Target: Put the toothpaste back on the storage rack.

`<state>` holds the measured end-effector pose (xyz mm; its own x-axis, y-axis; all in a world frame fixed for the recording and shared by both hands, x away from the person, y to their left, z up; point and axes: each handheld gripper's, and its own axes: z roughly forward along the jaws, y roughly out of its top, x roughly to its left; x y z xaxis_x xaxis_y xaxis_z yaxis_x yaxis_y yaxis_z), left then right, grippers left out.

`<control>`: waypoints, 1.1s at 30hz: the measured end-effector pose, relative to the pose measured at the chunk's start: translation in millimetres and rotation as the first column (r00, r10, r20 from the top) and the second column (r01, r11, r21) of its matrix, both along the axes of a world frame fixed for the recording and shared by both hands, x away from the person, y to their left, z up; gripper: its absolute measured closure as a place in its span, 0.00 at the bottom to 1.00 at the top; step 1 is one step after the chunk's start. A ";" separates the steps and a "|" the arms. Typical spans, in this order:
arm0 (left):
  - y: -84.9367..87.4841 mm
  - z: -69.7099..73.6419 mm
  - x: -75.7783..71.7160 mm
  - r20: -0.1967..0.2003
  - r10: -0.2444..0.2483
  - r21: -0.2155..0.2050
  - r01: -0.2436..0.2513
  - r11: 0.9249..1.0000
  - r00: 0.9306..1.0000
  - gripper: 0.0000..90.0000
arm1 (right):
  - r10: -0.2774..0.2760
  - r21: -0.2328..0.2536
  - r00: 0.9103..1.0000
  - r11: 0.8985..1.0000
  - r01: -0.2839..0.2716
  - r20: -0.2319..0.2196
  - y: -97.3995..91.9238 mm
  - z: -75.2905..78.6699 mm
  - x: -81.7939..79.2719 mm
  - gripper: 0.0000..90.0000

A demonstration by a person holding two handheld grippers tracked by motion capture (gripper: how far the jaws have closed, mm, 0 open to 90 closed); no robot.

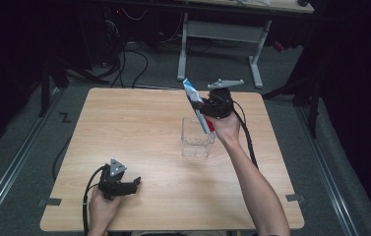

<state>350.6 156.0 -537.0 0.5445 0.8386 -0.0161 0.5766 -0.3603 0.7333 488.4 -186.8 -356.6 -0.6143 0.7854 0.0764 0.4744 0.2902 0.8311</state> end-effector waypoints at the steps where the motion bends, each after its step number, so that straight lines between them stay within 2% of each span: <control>1: 0.0 0.0 0.0 0.000 0.000 0.000 0.000 1.000 1.000 0.19 | 0.001 -0.005 1.000 1.000 -0.001 0.001 2.0 -1.2 0.9 0.77; 10: 0.0 0.0 0.0 0.000 0.000 0.000 0.000 1.000 1.000 0.19 | 0.014 -0.034 1.000 0.999 -0.014 -0.015 16.1 -11.8 5.1 0.77; 14: 0.0 0.0 0.0 0.000 0.000 0.000 0.000 1.000 1.000 0.19 | 0.014 -0.040 1.000 0.999 -0.015 -0.020 17.3 -15.4 6.4 0.76; 17: 0.0 0.0 0.0 0.000 0.000 0.000 0.000 1.000 1.000 0.19 | 0.012 -0.056 1.000 0.998 -0.013 -0.026 17.9 -17.4 6.9 0.76; 18: 0.0 0.0 0.0 0.000 0.000 0.000 0.000 1.000 1.000 0.19 | 0.010 -0.075 1.000 0.997 -0.012 -0.023 17.9 -19.5 7.2 0.76; 21: 0.0 0.0 0.0 0.000 0.000 0.000 0.000 1.000 1.000 0.19 | 0.004 -0.063 1.000 0.998 -0.006 -0.031 16.8 -22.5 7.8 0.76; 33: 0.1 0.1 -0.1 0.000 -0.001 0.001 0.001 1.000 1.000 0.19 | 0.000 -0.088 0.999 0.996 -0.004 -0.046 14.7 -32.9 7.4 0.76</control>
